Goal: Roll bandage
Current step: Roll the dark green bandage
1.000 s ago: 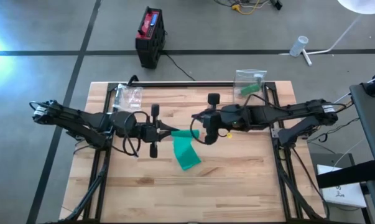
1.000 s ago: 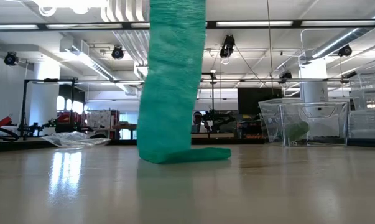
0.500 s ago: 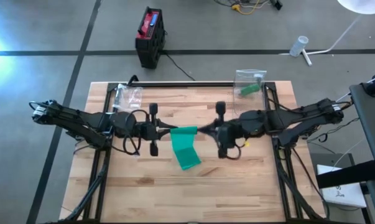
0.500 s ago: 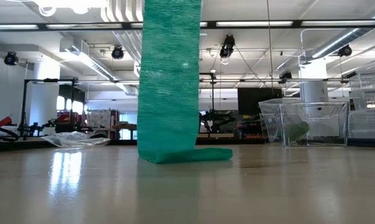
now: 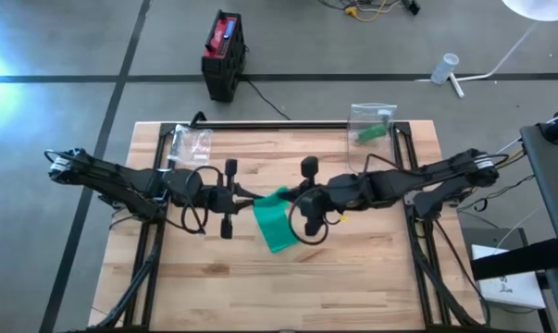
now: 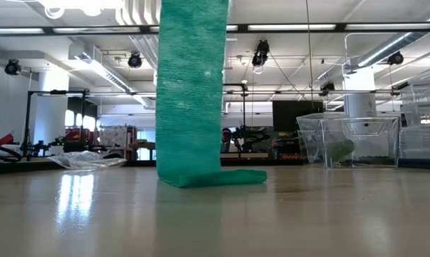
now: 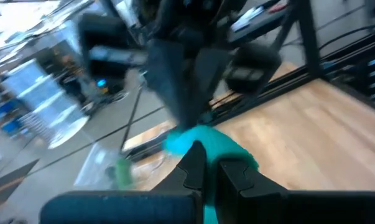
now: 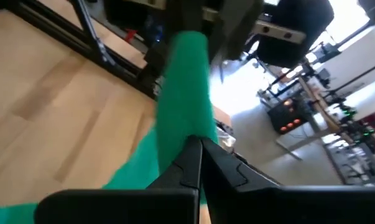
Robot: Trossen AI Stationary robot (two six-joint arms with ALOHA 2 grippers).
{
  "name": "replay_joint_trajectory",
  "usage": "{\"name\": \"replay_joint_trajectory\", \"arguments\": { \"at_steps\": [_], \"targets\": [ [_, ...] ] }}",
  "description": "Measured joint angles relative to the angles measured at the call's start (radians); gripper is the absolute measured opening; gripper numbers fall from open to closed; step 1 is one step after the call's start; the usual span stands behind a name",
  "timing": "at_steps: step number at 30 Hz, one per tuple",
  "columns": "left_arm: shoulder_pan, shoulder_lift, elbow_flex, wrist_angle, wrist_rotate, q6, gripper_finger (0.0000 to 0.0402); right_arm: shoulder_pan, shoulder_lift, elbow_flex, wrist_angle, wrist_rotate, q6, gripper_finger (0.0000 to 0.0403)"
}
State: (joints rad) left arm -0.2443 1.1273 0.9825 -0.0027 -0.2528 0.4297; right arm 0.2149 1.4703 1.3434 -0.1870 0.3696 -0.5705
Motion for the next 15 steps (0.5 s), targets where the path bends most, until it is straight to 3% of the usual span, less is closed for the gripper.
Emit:
{"name": "replay_joint_trajectory", "arguments": {
  "at_steps": [15],
  "targets": [
    [-0.001, 0.044, 0.0, 0.028, 0.019, 0.006, 0.0, 0.017, 0.029, 0.026, 0.111, 0.016, -0.133, 0.0002]
  ]
}}
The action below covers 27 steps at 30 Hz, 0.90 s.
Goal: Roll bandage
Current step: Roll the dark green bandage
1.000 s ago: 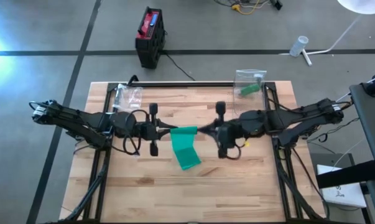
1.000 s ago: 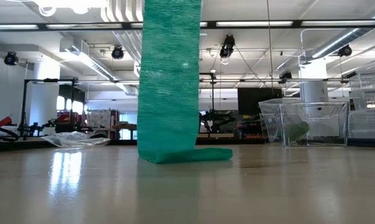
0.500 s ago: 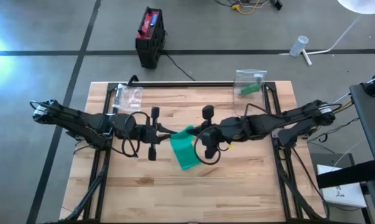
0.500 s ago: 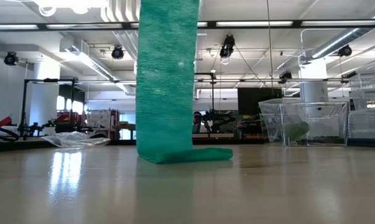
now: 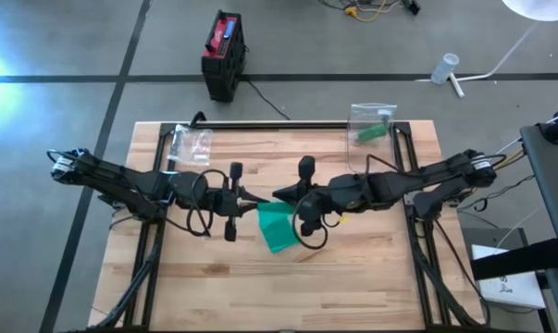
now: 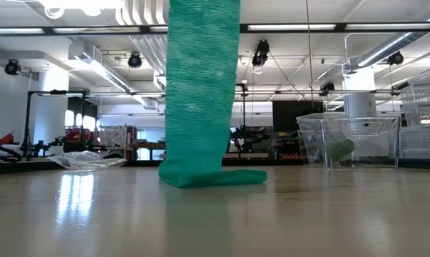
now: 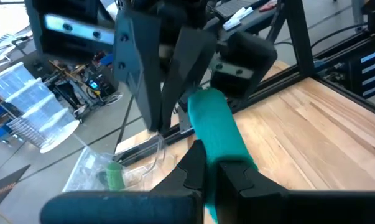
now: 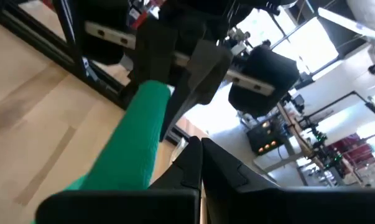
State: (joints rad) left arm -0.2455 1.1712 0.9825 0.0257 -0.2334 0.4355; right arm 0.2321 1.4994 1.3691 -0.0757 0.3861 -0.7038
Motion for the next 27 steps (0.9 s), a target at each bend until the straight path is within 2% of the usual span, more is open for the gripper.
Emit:
{"name": "replay_joint_trajectory", "arguments": {
  "at_steps": [6, 11, 15, 22, 27],
  "targets": [
    [0.0, -0.015, 0.0, -0.034, -0.002, -0.002, 0.0, 0.048, -0.06, 0.002, -0.124, 0.058, 0.017, 0.0002],
    [0.0, -0.022, 0.0, -0.041, -0.002, 0.0, 0.0, 0.058, -0.098, 0.002, -0.229, 0.024, 0.217, 0.001],
    [0.0, -0.021, 0.0, -0.043, -0.003, 0.036, 0.0, 0.038, -0.105, 0.002, -0.265, -0.099, 0.385, 0.0051],
    [0.0, -0.021, 0.0, -0.05, -0.003, 0.118, 0.0, 0.001, -0.102, 0.002, -0.295, -0.146, 0.515, 0.0143],
    [0.0, -0.02, 0.0, -0.051, -0.003, 0.159, 0.0, -0.037, -0.099, 0.002, -0.338, -0.226, 0.599, 0.0156]
  ]
}}
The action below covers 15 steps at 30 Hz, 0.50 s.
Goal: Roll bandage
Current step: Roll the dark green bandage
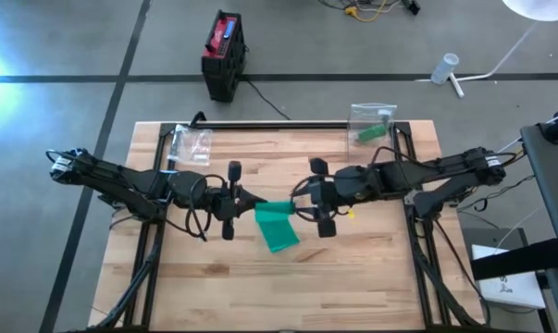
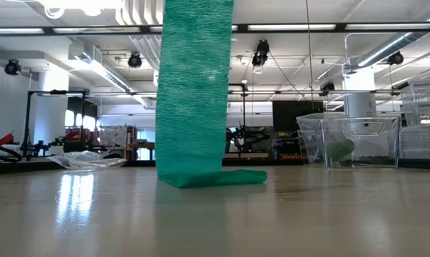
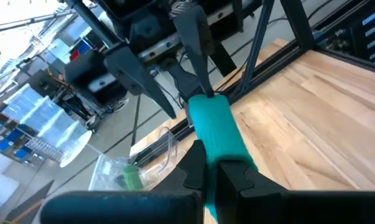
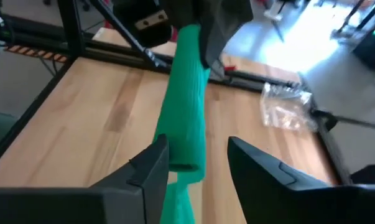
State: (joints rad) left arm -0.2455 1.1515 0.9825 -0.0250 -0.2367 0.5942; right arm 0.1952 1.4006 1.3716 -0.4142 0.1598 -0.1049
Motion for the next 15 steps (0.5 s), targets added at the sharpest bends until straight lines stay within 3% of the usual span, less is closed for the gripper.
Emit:
{"name": "replay_joint_trajectory", "arguments": {
  "at_steps": [7, 15],
  "targets": [
    [0.0, 0.0, 0.0, 0.001, 0.0, 0.008, 0.0, -0.008, 0.016, 0.0, 0.002, -0.044, -0.011, 0.0108],
    [0.0, 0.006, 0.0, 0.005, 0.015, 0.005, 0.0, -0.01, 0.017, -0.002, 0.032, -0.066, -0.058, 0.0012]
  ]
}}
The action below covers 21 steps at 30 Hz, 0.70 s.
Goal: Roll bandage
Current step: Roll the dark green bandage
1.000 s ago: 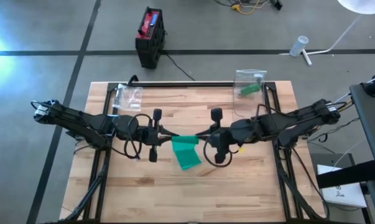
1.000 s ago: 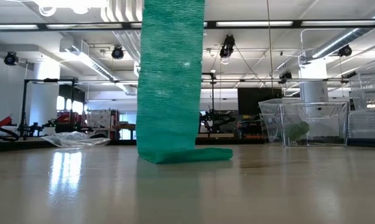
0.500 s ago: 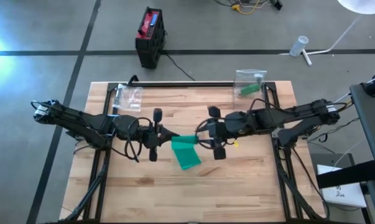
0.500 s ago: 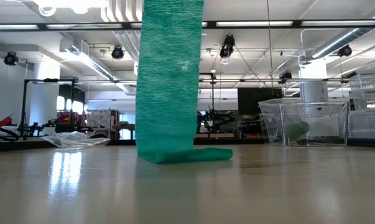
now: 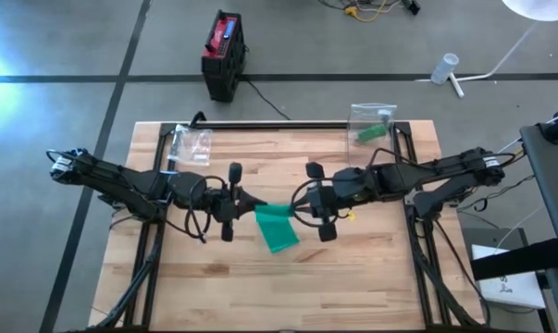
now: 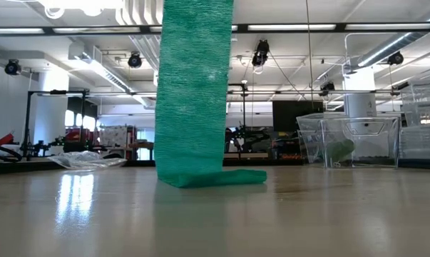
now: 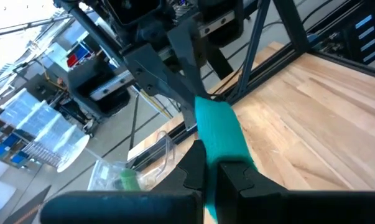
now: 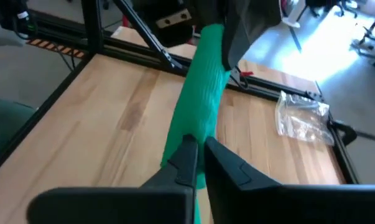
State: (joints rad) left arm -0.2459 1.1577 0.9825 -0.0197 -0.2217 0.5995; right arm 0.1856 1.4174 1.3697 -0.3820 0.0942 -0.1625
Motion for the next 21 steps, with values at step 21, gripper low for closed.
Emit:
{"name": "replay_joint_trajectory", "arguments": {
  "at_steps": [21],
  "targets": [
    [0.001, 0.049, -0.003, 0.02, -0.005, -0.006, 0.0, -0.049, 0.008, 0.01, 0.194, 0.125, 0.083, 0.0007]
  ]
}}
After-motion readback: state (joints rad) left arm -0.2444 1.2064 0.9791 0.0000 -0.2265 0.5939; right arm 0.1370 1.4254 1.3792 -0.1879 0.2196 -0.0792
